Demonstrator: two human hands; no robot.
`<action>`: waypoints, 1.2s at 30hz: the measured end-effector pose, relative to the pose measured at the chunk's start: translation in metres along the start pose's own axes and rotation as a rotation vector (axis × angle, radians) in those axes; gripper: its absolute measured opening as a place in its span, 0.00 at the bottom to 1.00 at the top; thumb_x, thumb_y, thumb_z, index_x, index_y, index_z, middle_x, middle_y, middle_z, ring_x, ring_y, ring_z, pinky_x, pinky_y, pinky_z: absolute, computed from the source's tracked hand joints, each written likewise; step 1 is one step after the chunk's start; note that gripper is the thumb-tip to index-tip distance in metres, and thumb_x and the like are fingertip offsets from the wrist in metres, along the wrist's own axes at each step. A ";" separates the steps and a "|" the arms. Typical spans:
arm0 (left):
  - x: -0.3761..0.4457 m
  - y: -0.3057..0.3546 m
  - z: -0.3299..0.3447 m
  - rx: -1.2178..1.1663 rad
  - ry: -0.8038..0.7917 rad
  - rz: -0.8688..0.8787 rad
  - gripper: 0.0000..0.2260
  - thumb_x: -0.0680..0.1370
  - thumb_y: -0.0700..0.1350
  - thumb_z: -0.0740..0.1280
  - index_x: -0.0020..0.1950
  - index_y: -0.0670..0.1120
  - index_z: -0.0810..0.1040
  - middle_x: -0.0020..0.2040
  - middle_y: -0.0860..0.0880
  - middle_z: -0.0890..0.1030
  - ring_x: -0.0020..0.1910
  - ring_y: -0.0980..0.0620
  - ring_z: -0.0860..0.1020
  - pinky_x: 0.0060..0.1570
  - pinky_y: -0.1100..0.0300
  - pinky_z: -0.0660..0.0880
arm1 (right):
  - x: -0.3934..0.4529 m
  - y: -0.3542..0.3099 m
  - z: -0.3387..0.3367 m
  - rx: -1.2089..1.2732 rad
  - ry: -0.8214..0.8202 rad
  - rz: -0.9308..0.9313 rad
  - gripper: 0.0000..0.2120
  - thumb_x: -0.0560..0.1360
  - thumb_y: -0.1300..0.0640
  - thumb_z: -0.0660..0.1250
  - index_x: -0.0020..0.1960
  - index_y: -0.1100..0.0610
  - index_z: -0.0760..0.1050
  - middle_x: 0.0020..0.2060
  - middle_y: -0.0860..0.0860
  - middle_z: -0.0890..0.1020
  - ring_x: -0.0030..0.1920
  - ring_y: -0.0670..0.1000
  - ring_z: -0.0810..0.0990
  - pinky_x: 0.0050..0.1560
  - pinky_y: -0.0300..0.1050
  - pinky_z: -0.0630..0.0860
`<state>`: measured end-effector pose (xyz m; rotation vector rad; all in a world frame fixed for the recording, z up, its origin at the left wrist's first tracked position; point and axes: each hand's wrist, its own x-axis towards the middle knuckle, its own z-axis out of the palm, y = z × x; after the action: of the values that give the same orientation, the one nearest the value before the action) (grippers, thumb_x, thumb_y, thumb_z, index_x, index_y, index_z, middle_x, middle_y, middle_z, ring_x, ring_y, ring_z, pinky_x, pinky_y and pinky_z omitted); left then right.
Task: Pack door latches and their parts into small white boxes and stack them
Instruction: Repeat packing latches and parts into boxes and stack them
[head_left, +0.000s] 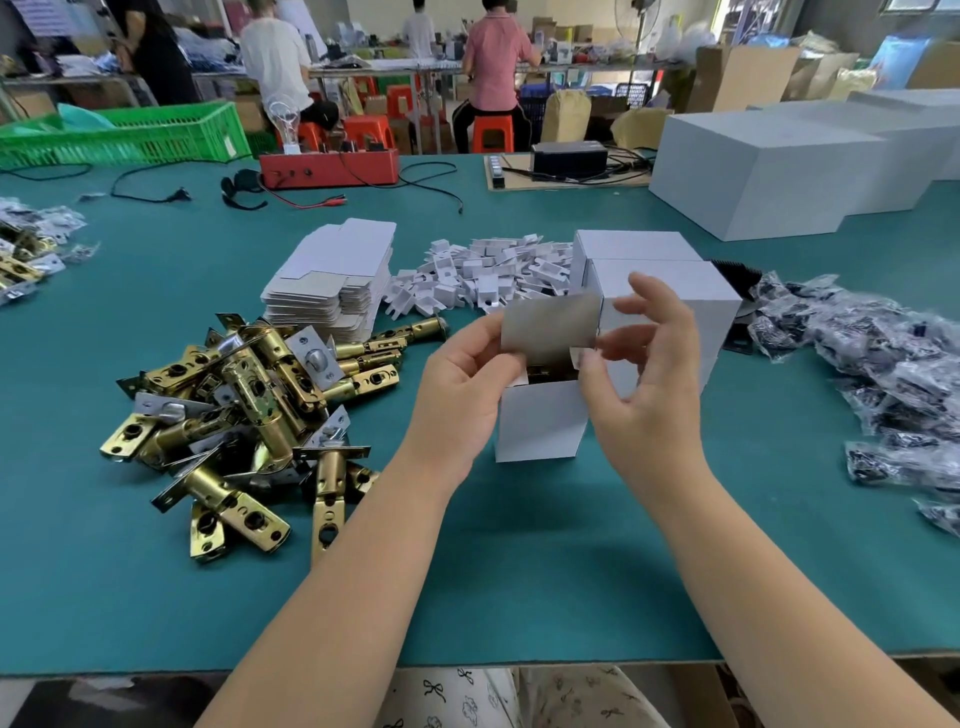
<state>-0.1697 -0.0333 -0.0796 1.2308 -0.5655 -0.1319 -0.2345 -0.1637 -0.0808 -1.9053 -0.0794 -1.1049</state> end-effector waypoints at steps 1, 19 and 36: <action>0.000 0.000 0.000 0.022 0.003 0.021 0.20 0.72 0.35 0.62 0.49 0.57 0.85 0.45 0.51 0.83 0.45 0.51 0.77 0.47 0.61 0.74 | 0.001 0.001 0.000 0.013 -0.031 0.028 0.28 0.74 0.63 0.63 0.64 0.38 0.59 0.56 0.39 0.70 0.50 0.45 0.75 0.55 0.32 0.69; -0.002 0.000 -0.008 0.128 -0.082 -0.017 0.15 0.70 0.40 0.69 0.55 0.53 0.81 0.50 0.54 0.82 0.48 0.55 0.78 0.49 0.62 0.75 | -0.010 0.014 0.003 0.064 -0.165 0.090 0.09 0.75 0.59 0.62 0.53 0.51 0.77 0.59 0.49 0.77 0.61 0.41 0.74 0.62 0.34 0.68; 0.001 0.002 -0.007 0.142 -0.044 0.034 0.06 0.75 0.43 0.69 0.49 0.53 0.83 0.41 0.57 0.82 0.40 0.61 0.77 0.41 0.69 0.73 | -0.001 0.016 0.008 0.124 -0.096 0.066 0.12 0.78 0.59 0.61 0.50 0.41 0.73 0.46 0.40 0.77 0.49 0.40 0.75 0.51 0.34 0.70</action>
<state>-0.1657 -0.0271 -0.0792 1.3582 -0.6425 -0.0909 -0.2224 -0.1668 -0.0936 -1.8364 -0.1352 -0.9427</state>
